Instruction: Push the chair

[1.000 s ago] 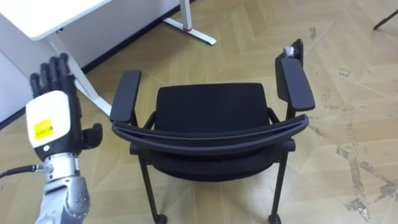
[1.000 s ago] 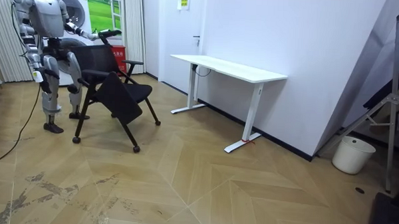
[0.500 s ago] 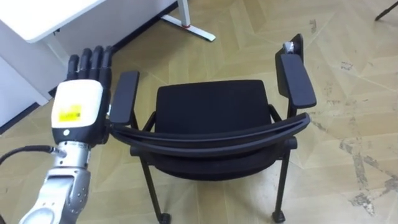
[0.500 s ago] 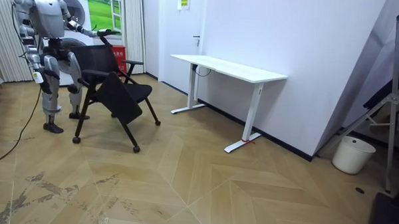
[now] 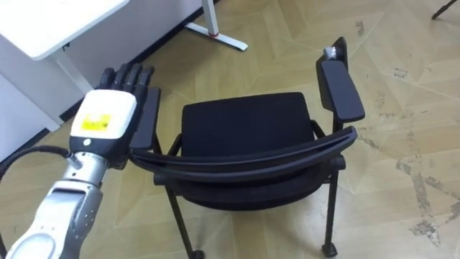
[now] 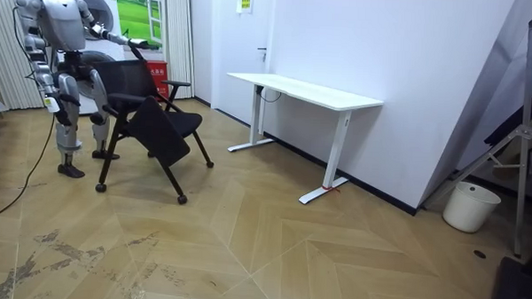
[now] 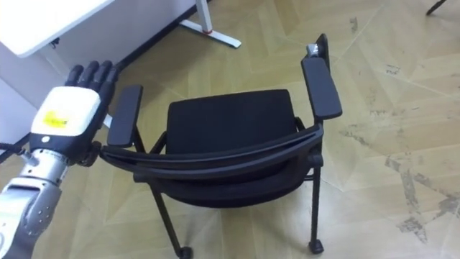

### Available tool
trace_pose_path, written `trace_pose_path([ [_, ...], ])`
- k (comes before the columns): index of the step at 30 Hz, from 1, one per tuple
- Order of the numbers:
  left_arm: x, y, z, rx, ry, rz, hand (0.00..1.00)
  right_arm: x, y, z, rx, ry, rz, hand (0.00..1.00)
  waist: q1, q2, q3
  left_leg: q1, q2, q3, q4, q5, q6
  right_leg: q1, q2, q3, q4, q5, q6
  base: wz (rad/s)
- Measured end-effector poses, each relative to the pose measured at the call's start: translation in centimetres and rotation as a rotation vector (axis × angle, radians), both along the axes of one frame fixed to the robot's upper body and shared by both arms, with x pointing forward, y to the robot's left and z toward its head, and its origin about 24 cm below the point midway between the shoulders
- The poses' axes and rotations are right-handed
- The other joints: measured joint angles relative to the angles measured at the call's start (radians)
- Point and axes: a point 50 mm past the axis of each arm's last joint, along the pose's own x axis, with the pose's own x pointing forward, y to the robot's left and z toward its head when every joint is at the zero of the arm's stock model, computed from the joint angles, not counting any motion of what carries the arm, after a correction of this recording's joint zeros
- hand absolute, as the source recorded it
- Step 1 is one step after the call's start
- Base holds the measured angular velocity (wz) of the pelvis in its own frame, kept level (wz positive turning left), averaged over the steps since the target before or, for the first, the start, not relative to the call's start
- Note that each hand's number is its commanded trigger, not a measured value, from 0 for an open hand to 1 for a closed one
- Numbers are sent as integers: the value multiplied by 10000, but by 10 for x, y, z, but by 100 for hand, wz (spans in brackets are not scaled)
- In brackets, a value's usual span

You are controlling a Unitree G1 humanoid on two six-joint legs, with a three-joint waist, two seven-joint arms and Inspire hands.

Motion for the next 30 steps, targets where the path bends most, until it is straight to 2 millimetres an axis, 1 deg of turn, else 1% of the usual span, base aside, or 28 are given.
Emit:
trace_pose_path([
  [1,0,0,-1,34,194,13,0,1,0,0,-6,15,88,0,-20,1,0,1,0,0,3,0,0,2,0,-2,0,0,0,0],
  [4,-3,-2,-10,176,1667,108,0,4,-2,1,-52,-29,150,0,-132,-21,13,-5,0,8,5,0,0,-13,0,33,1,-2,2,0],
  [6,-7,-6,-21,-53,3124,84,0,5,-3,2,-60,9,98,0,-205,-21,13,-8,4,63,18,0,0,-32,-5,41,-1,-2,3,-5],
  [7,-9,-7,-24,-88,3543,68,0,5,-4,2,-68,16,93,0,-231,-28,17,-4,8,85,20,0,0,-34,-7,47,-1,-2,3,-7],
  [11,-6,-7,-21,-58,4697,263,0,2,-5,1,-54,297,-52,0,-236,-126,-23,74,12,146,4,-2,3,-12,-8,140,17,-2,3,-6],
  [12,-5,-7,-21,-37,5033,351,0,1,-5,1,-63,361,-13,0,-283,-121,-48,88,11,143,7,-3,5,-2,-9,143,20,-2,2,-5],
  [14,-2,-6,-20,-25,5450,481,0,2,-5,1,-61,388,53,0,-299,-92,-67,116,12,147,15,-3,5,17,-7,167,22,-2,2,-2],
  [16,-1,-6,-19,-60,5768,585,0,2,-5,1,-54,444,28,0,-298,-93,-63,162,13,138,26,-3,5,45,-4,229,32,-2,1,-7],
  [18,1,-5,-18,-70,6286,743,0,1,-5,1,-35,539,-54,0,-334,-101,-51,284,12,137,22,-12,15,164,-7,278,53,-1,1,-6],
  [22,4,-4,-15,-113,6682,935,0,2,-5,1,-7,529,-103,0,-385,-92,-33,277,14,125,28,-15,18,161,-1,324,59,-2,0,-3],
  [25,4,-2,-14,-178,6930,1054,0,2,-5,1,-18,518,-122,0,-505,-67,-17,276,16,140,12,-16,18,162,-1,320,59,-7,-5,0],
  [27,4,-1,-10,-244,6958,1058,0,4,-5,2,-97,425,-164,0,-505,-55,34,250,15,140,16,-18,19,141,-1,316,56,-9,-6,0],
  [28,4,-1,-8,-264,6950,1059,0,4,-5,2,-100,408,-173,0,-506,-66,41,228,15,134,17,-18,19,120,-1,315,56,-15,-11,0],
  [30,4,-1,-1,-297,6811,989,0,5,-5,2,-125,358,-193,0,-505,-144,88,175,14,123,29,-18,18,47,-1,313,49,-37,-15,0],
])
